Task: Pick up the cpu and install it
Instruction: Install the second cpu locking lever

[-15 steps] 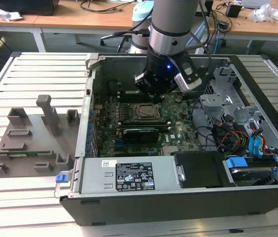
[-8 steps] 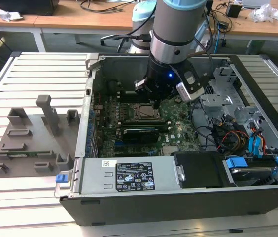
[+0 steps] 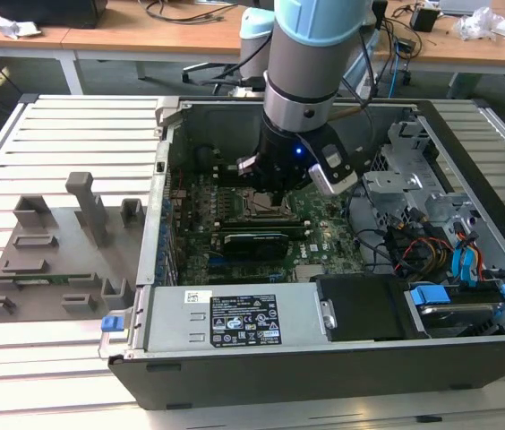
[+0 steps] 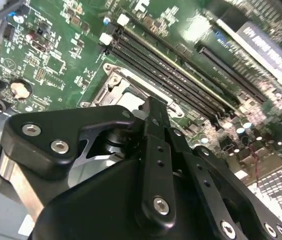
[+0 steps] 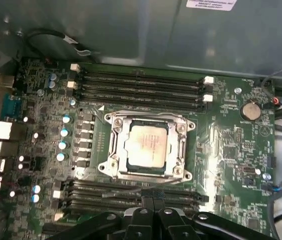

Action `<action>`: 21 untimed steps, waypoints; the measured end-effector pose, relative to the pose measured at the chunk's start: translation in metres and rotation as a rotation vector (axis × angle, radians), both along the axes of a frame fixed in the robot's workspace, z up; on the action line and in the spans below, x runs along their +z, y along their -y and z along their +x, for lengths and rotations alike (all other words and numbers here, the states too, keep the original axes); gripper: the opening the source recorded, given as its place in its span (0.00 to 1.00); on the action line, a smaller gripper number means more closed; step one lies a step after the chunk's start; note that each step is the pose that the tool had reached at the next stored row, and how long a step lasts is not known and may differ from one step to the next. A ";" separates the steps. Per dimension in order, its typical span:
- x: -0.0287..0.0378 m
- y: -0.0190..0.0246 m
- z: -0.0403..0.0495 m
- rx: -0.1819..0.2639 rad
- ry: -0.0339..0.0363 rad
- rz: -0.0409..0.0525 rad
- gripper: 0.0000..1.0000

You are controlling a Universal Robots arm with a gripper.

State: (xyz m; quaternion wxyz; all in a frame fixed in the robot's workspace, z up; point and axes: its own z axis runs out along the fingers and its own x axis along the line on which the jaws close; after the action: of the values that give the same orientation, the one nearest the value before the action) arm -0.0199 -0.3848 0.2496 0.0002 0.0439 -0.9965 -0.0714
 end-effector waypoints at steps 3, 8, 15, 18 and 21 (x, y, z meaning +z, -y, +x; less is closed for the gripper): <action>-0.0082 -0.0016 -0.0020 0.000 -0.0001 -0.0003 0.11; -0.0204 -0.0016 -0.0087 0.000 -0.0001 -0.0006 0.11; -0.0331 -0.0016 -0.0245 0.000 0.0000 0.0021 0.11; -0.0382 -0.0016 -0.0326 0.000 0.0000 0.0036 0.11; -0.0418 -0.0016 -0.0439 0.000 0.0000 0.0072 0.11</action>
State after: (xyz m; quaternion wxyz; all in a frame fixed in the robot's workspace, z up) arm -0.0637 -0.3832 0.2078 0.0000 0.0439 -0.9962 -0.0750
